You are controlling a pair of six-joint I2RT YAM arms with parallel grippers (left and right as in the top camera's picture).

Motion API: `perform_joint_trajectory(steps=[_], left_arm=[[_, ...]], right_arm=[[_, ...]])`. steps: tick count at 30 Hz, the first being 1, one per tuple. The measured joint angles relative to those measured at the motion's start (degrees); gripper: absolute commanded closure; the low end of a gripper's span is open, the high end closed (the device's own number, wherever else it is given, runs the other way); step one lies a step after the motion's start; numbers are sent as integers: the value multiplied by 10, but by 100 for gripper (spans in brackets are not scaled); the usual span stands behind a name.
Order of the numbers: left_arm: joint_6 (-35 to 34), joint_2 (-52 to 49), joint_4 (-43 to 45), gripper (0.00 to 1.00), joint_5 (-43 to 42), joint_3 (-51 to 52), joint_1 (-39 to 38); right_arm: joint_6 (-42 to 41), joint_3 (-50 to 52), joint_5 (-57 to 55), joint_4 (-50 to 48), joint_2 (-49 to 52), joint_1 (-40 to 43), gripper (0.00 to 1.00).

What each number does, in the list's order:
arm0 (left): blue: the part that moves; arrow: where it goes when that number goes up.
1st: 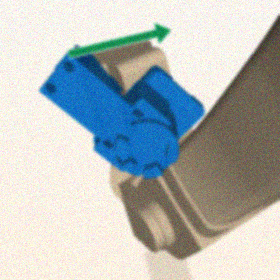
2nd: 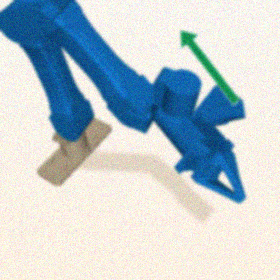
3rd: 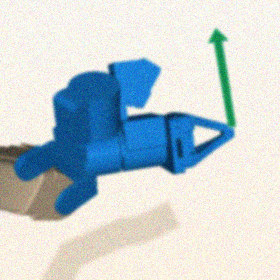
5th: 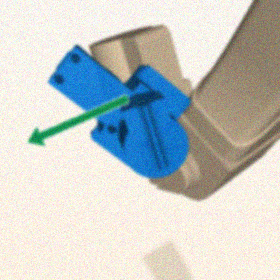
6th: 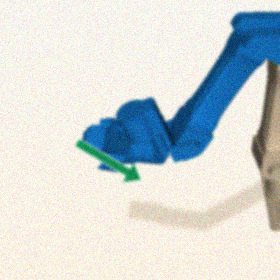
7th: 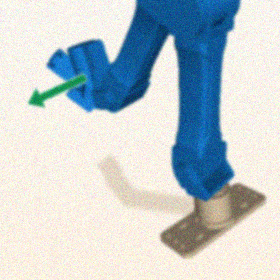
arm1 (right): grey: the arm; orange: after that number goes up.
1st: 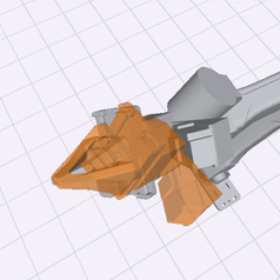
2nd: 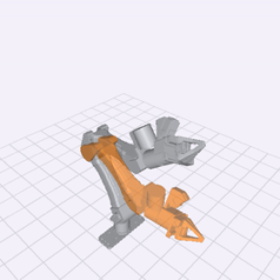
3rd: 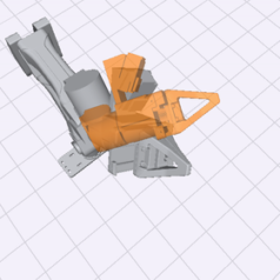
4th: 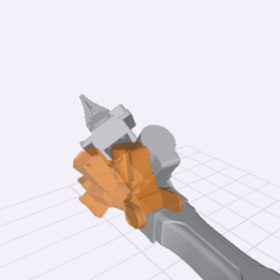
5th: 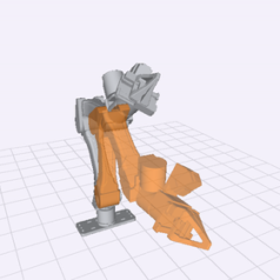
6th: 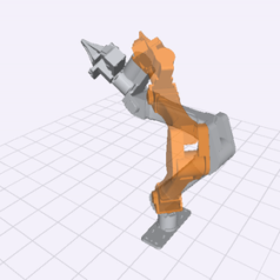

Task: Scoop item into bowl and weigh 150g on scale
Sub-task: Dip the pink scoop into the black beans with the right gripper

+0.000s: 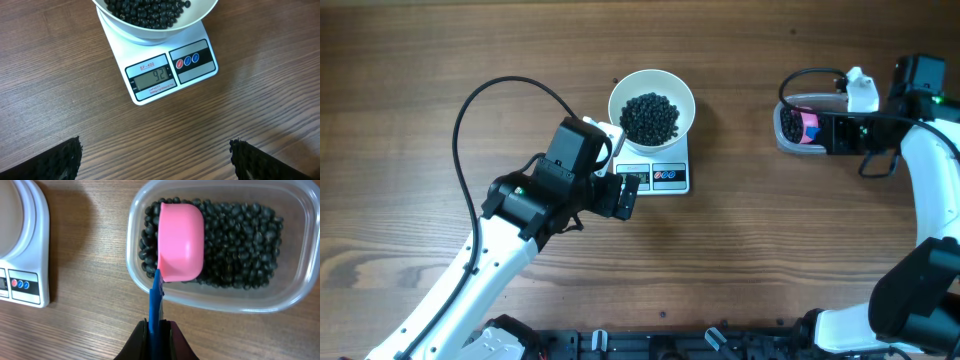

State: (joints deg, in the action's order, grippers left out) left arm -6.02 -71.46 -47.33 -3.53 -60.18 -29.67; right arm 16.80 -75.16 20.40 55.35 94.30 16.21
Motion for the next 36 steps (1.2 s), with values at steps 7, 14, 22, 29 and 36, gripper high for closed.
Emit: perform_joint_trajectory(steps=[7, 14, 22, 29, 36], left_arm=[[0, 0, 0, 0, 0, 0, 0], [0, 0, 0, 0, 0, 0, 0], [0, 0, 0, 0, 0, 0, 0], [0, 0, 0, 0, 0, 0, 0], [0, 0, 0, 0, 0, 0, 0]], right_arm=[[-2, 0, 33, 10, 3, 23, 96], [-2, 0, 46, 10, 3, 31, 96], [-2, 0, 72, 12, 4, 62, 96], [-2, 0, 94, 12, 4, 89, 96], [-22, 0, 137, 12, 4, 108, 96]])
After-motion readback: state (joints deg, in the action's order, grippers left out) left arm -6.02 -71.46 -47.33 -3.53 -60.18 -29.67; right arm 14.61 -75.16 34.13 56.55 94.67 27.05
